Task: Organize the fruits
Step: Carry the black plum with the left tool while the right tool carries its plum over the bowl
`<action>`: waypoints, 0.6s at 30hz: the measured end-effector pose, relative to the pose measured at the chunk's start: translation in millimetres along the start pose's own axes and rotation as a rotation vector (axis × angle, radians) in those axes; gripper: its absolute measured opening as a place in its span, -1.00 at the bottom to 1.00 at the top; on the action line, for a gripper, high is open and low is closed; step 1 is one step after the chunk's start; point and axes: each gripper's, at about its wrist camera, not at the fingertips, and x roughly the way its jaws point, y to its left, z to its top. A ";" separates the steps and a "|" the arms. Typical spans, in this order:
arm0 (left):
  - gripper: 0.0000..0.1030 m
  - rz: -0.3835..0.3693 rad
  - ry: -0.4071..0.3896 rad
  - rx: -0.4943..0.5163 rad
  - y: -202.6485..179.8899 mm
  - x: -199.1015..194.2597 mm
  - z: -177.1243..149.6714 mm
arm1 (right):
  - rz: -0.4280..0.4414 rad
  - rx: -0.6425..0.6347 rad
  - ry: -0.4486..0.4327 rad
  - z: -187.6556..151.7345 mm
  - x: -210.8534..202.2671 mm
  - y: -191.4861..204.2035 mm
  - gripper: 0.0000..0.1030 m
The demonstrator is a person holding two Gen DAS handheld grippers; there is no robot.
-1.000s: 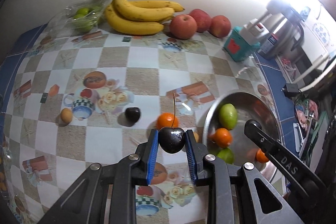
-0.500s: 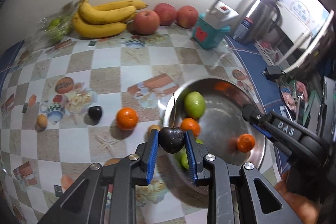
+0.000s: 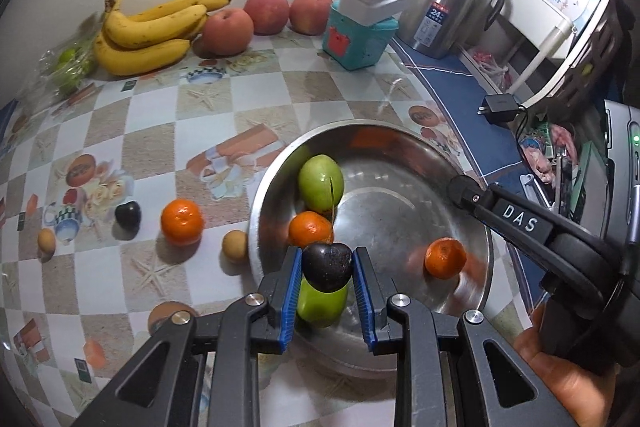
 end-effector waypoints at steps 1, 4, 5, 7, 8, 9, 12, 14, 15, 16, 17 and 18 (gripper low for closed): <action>-0.47 -0.002 -0.004 0.003 -1.2 1.4 0.2 | -0.009 -0.008 -0.003 -0.1 0.9 -0.3 -0.44; -0.47 -0.006 -0.012 0.013 -4.6 7.9 2.1 | -0.022 -0.031 -0.013 0.7 3.5 0.3 -0.44; -0.47 -0.009 -0.013 0.014 -5.4 10.9 2.5 | -0.027 -0.041 -0.018 0.8 4.5 1.0 -0.44; -0.47 -0.009 -0.015 0.017 -5.9 15.4 3.4 | -0.028 -0.055 -0.021 1.1 6.9 2.0 -0.44; -0.47 -0.009 -0.016 0.018 -6.2 18.0 3.8 | -0.023 -0.059 -0.019 1.2 8.5 2.5 -0.44; -0.47 -0.008 -0.016 0.017 -6.0 20.9 4.2 | -0.019 -0.064 -0.019 1.2 10.0 3.0 -0.44; -0.47 -0.015 -0.015 0.009 -5.6 27.0 5.2 | -0.028 -0.091 -0.027 1.0 13.6 6.2 -0.44; -0.47 -0.026 -0.015 0.004 -5.9 30.3 6.0 | -0.031 -0.110 -0.033 0.6 15.2 8.5 -0.44; -0.47 -0.029 -0.015 0.004 -6.2 31.5 6.1 | -0.028 -0.116 -0.034 0.6 16.5 9.2 -0.44; -0.47 -0.031 -0.014 0.004 -7.0 32.9 6.4 | -0.022 -0.119 -0.034 0.5 18.1 9.8 -0.44; -0.47 -0.032 -0.013 0.005 -7.8 34.6 6.7 | -0.018 -0.121 -0.033 0.3 19.6 10.3 -0.44; -0.47 -0.033 -0.012 0.005 -8.4 35.9 6.8 | -0.016 -0.127 -0.031 -0.1 21.3 11.1 -0.44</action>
